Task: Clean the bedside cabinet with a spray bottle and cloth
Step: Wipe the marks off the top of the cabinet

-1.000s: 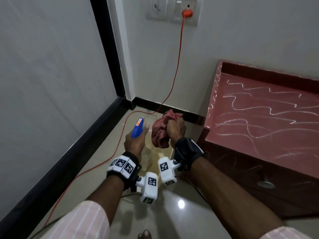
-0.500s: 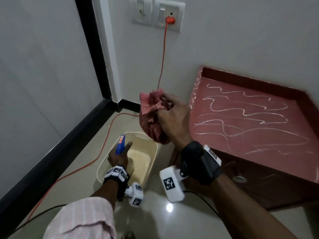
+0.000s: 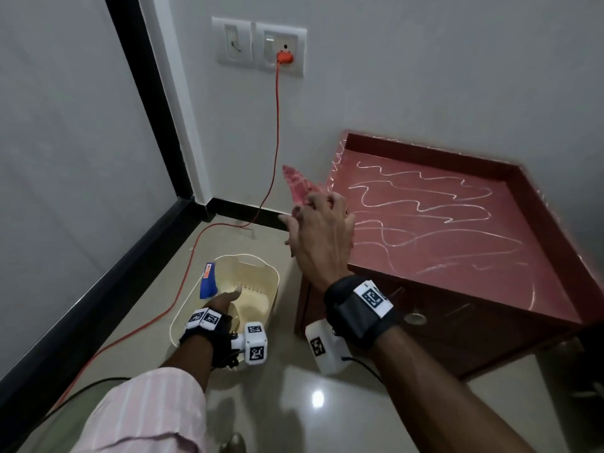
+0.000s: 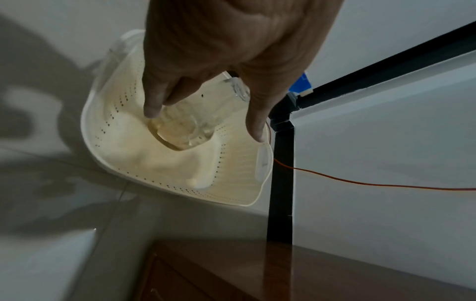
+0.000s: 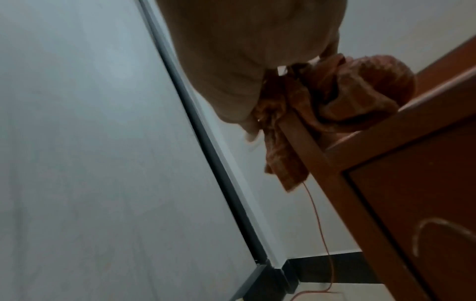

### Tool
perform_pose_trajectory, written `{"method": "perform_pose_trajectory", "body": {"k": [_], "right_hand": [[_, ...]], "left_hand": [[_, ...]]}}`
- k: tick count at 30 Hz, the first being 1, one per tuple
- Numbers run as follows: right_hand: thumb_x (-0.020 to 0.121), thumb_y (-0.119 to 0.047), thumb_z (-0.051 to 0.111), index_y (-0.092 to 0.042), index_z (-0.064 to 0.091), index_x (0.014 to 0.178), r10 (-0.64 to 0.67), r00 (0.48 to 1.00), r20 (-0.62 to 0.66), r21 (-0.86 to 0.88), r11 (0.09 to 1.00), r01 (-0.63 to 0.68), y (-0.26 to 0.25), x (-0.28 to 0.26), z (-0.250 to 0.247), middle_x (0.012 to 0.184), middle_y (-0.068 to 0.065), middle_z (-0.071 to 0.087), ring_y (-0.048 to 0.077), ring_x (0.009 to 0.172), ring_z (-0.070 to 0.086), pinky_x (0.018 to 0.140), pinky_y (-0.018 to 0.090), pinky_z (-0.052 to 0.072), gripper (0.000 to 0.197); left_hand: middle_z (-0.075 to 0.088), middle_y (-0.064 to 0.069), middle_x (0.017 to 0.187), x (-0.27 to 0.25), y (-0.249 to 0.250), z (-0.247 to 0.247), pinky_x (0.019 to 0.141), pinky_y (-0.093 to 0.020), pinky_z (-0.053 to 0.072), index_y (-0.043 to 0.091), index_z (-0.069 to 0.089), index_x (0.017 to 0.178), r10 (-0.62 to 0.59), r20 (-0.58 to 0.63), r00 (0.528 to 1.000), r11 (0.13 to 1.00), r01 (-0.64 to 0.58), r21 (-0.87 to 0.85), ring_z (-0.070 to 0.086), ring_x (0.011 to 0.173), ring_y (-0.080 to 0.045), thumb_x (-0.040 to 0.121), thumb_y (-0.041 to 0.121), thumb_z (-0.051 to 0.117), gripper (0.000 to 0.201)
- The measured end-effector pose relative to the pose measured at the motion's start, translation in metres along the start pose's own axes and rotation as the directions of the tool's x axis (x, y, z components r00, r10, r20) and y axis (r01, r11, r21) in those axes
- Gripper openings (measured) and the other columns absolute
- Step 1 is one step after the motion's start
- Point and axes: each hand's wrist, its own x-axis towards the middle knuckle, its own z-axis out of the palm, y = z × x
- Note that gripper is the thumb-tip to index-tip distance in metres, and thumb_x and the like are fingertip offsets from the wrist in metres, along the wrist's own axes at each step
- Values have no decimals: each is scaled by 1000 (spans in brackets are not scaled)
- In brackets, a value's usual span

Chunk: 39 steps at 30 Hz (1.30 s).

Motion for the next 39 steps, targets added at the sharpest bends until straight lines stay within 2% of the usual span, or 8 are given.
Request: {"method": "perform_pose_trajectory", "body": {"k": [2,4,8,11,19,26,33,39], "right_hand": [[84,-34,65,-16,56,103,123,991,-53,79,990,-119,2,6,2,125,4,47,26,113,43,89,44,44,28],[74,-23,71,-14,42,117,255,967,0,122,960,-253,2,19,5,130,12,41,32,113,45,92,46,46,53],[87,-46,65,-4,27,139,409,895,175,148,888,-435,-2,52,0,136,21,38,40,122,43,97,57,44,77],[95,-55,45,2,27,143,365,888,281,24,922,-387,-15,42,-10,143,26,31,44,128,36,101,61,39,76],[90,-19,64,-11,50,133,221,939,265,-49,975,-216,-2,48,-1,131,21,42,41,115,49,93,46,49,46],[81,-20,71,-3,28,136,342,881,327,72,921,-384,11,87,2,130,23,50,42,118,53,95,44,50,72],[86,-24,64,0,21,140,245,922,298,-115,969,-220,-10,17,8,121,28,47,39,102,55,81,43,55,73],[89,-19,61,1,24,135,314,868,385,40,934,-356,11,89,10,125,28,51,42,111,56,92,45,51,63]], "left_hand": [[51,-12,82,-8,8,8,71,-34,40,12,60,96,-25,19,1000,999,24,35,48,70,-27,82,42,72,34],[55,-14,87,-17,17,17,62,-32,44,10,61,110,-38,50,998,996,34,85,49,67,-27,74,53,75,58],[63,-14,108,-49,51,32,83,-38,47,7,60,109,89,138,986,984,-108,140,57,93,-30,74,53,76,60],[69,-13,105,-68,87,37,85,-41,53,3,63,109,274,126,953,943,-292,158,65,98,-29,76,45,77,56],[73,-16,97,-78,122,77,87,-49,56,12,65,73,482,46,875,875,-483,36,67,87,-28,76,37,74,27],[68,-10,112,-79,135,59,85,-42,56,9,63,116,479,67,875,872,-483,77,63,103,-26,60,66,74,80],[70,-8,108,-94,143,63,90,-45,55,7,66,109,482,68,874,875,-484,18,66,101,-26,70,57,75,65],[68,-9,110,-112,146,78,75,-37,55,6,63,115,526,64,848,842,-530,103,64,100,-26,76,65,58,71]]}}
